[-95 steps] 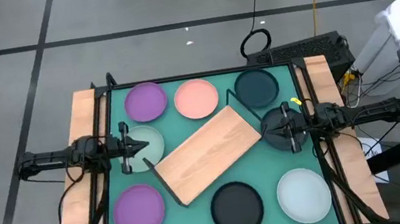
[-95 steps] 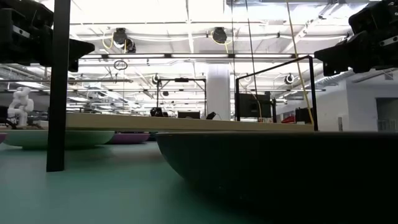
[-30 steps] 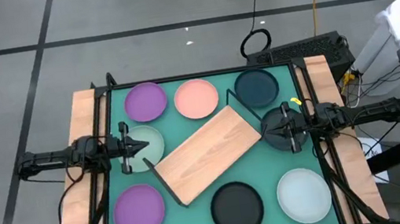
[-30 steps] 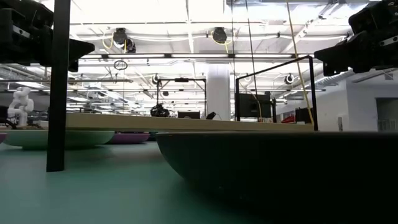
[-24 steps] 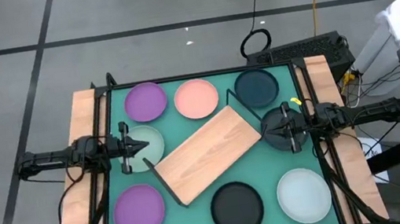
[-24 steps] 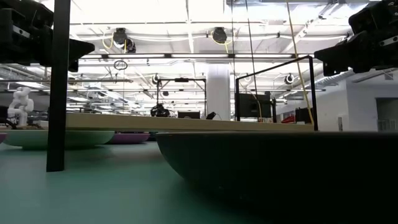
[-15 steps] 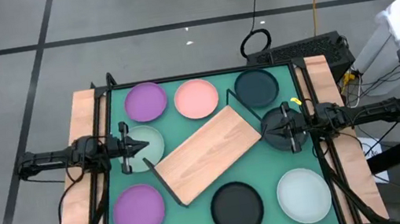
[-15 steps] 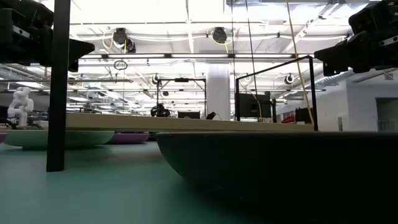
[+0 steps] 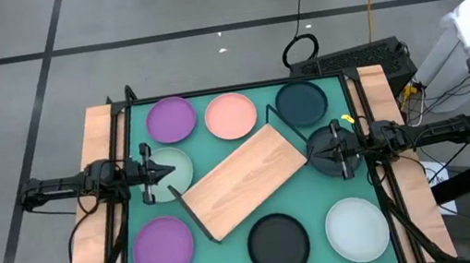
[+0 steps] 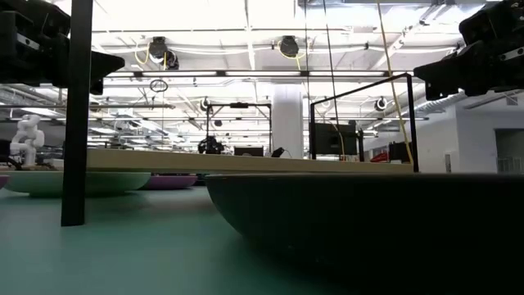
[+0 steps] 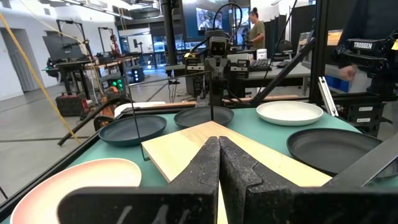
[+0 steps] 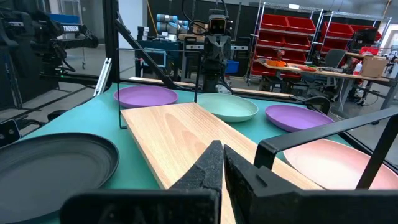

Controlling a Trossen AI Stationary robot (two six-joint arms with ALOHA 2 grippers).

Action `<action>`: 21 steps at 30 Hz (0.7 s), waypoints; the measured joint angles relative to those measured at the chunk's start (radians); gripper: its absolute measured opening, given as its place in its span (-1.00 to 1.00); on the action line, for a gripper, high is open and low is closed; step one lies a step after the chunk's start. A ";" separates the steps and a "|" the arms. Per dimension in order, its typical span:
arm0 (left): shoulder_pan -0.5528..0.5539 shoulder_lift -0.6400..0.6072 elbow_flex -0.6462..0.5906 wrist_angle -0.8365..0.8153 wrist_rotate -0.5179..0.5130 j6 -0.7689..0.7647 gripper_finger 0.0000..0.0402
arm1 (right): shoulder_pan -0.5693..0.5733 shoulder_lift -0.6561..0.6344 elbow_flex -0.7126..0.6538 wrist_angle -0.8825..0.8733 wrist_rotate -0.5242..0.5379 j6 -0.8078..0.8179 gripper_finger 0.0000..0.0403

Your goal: Place and stack plates onto a shelf

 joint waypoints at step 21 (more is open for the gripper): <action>0.000 0.000 0.000 0.000 0.000 0.000 -0.98 | 0.000 0.001 0.000 0.026 0.000 -0.001 -1.00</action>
